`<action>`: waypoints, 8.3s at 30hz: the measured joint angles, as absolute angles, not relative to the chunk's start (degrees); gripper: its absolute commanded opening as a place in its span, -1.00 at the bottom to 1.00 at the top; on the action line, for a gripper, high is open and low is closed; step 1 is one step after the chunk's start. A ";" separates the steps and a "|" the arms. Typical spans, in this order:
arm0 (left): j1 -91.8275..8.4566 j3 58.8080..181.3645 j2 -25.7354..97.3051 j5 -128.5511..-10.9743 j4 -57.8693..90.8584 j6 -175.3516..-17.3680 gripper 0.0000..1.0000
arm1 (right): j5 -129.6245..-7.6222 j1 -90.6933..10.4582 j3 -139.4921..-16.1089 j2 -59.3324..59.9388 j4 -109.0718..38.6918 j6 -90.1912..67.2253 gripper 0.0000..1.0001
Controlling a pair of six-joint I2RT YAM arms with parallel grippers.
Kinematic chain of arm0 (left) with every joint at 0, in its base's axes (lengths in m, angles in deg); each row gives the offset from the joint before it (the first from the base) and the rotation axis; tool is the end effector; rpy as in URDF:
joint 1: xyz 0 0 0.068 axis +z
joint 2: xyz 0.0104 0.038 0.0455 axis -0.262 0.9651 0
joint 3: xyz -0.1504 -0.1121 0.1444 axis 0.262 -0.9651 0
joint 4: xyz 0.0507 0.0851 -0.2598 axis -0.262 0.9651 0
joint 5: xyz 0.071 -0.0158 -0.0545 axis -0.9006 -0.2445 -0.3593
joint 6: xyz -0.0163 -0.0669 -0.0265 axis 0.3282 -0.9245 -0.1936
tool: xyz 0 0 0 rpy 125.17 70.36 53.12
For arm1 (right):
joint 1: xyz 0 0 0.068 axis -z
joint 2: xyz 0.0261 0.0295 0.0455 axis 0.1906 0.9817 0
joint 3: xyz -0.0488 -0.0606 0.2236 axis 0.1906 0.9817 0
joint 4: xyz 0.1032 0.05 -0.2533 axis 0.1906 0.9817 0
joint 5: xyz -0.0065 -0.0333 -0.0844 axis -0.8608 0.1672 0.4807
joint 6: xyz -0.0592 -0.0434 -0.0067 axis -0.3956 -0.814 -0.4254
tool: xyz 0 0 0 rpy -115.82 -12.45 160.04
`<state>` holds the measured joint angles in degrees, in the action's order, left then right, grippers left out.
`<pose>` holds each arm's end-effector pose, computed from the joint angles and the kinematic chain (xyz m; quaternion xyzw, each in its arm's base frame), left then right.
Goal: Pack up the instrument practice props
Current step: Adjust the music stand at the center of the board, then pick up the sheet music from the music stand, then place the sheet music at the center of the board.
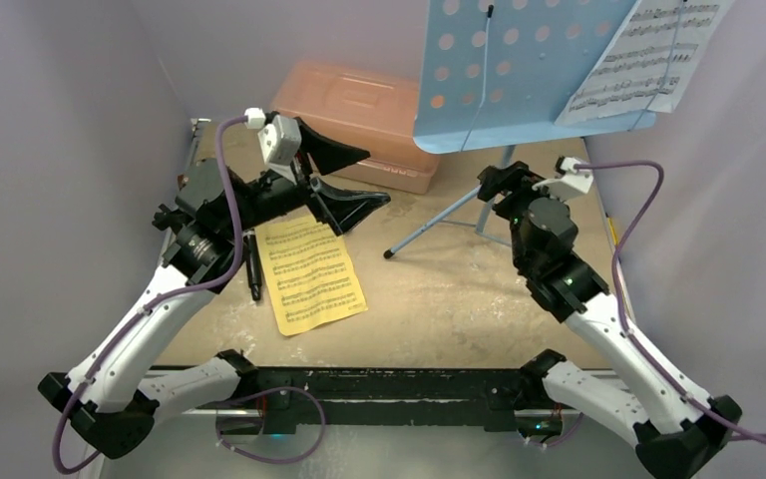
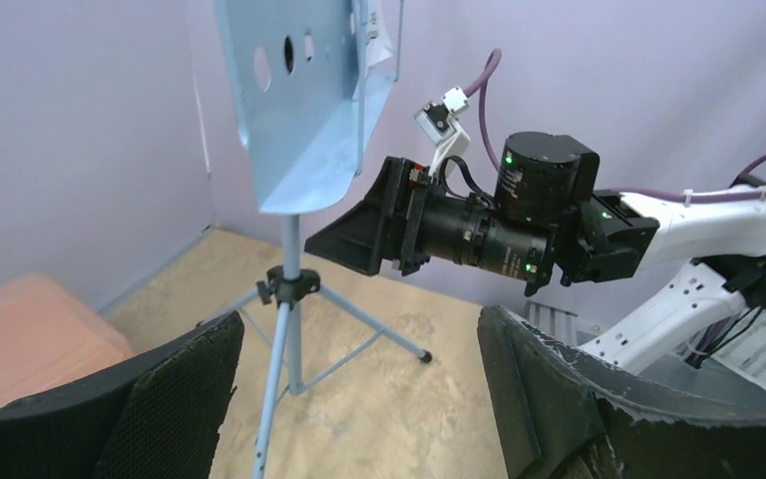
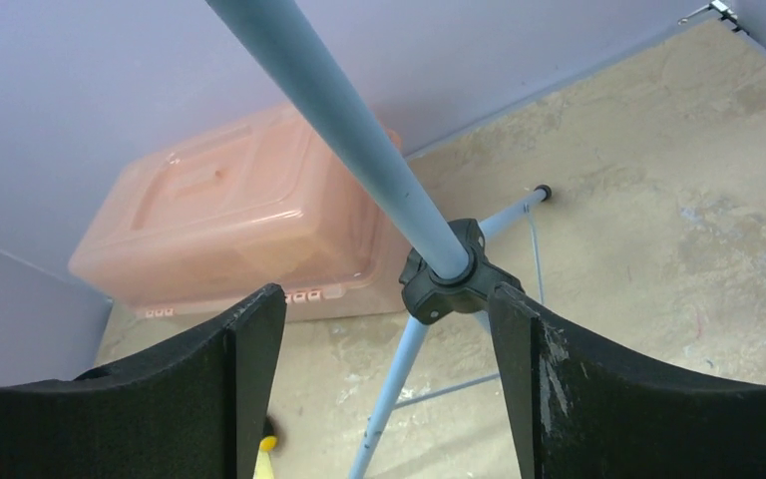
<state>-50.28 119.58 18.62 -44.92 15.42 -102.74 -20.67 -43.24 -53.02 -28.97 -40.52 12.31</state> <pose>0.1956 -0.1784 0.4612 0.3112 0.5325 -0.4956 0.6116 0.2447 0.1072 0.3551 0.2424 0.6451 0.1564 0.7076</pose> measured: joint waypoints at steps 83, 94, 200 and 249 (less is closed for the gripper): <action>-66.54 151.90 53.89 -66.06 7.18 -90.15 0.62 | -6.44 -43.20 -81.67 -31.72 -36.67 -21.35 0.87; -70.04 159.11 60.98 -66.34 4.36 -86.85 0.60 | -14.33 -33.69 -86.46 -21.23 -36.36 -23.12 0.77; -72.86 139.40 48.82 -88.31 -16.78 -72.55 -1.00 | -45.04 -10.98 -75.75 -23.55 -45.54 -11.58 -0.96; -72.96 139.05 22.51 -98.82 49.27 -86.43 -1.00 | -55.55 -11.15 -73.39 -34.65 -42.00 -1.39 0.95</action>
